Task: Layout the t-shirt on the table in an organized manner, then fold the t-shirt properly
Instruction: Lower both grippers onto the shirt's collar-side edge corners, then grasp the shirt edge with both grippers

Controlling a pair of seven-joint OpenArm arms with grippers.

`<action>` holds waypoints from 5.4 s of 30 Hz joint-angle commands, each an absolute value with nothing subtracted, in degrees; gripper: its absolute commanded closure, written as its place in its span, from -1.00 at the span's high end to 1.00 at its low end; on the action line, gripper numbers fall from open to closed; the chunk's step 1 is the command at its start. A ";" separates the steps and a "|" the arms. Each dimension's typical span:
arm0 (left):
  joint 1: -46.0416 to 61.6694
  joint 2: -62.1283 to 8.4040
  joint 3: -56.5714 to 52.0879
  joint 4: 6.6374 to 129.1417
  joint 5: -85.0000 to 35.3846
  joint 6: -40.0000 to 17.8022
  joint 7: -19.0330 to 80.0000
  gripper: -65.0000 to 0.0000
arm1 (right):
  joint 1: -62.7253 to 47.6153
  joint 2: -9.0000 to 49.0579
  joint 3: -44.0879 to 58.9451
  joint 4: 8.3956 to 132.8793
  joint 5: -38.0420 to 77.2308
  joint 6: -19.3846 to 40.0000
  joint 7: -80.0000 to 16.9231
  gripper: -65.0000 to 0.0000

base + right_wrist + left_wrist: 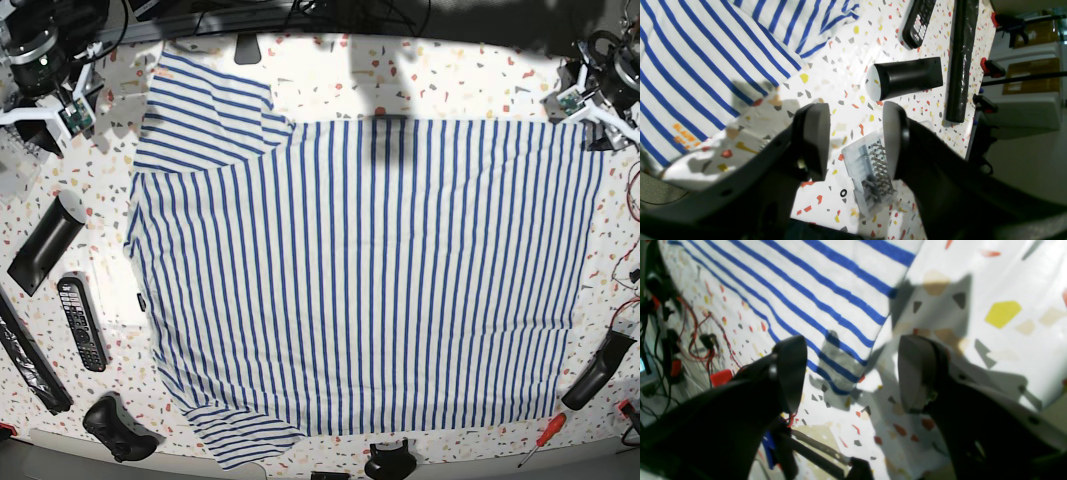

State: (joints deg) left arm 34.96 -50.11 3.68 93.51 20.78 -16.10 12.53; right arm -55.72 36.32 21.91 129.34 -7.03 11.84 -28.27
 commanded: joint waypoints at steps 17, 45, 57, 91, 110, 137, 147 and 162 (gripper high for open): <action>26.63 -43.83 3.49 86.48 21.61 -12.99 13.56 -0.20 | -55.88 36.97 22.48 130.17 -6.85 11.16 -27.49 -0.22; 30.50 -53.36 3.49 98.39 15.57 -12.88 22.48 -0.21 | -55.90 36.97 22.48 130.17 -6.85 11.16 -28.97 -0.22; 34.48 -53.34 3.49 98.24 14.90 -13.26 19.90 -0.06 | -55.88 36.97 22.48 130.17 -6.85 11.16 -28.95 -0.22; 29.50 -47.57 3.49 90.63 18.83 -11.14 9.04 -0.04 | -55.88 36.97 22.48 130.17 -6.83 11.16 -28.93 -0.22; 29.76 -48.14 3.49 90.45 26.94 -7.90 13.58 -0.06 | -55.90 36.95 22.48 130.17 -6.83 11.16 -28.97 -0.22; 31.27 -46.00 3.49 90.54 26.79 -7.88 13.45 -1.00 | -56.03 38.85 22.48 130.10 -0.82 40.00 -29.39 0.11; 31.24 -45.58 3.49 90.54 26.98 -7.88 13.43 -1.00 | -56.01 38.92 18.70 126.67 -3.64 40.00 -28.56 0.11; 31.27 -45.56 3.49 90.52 26.96 -7.88 13.45 -1.00 | -42.74 38.89 -0.69 111.61 -15.05 36.03 -24.47 0.11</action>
State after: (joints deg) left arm 31.24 -44.64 3.84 90.00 26.87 -7.94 13.54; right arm -42.57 38.41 -0.80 111.42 -14.92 36.42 -25.04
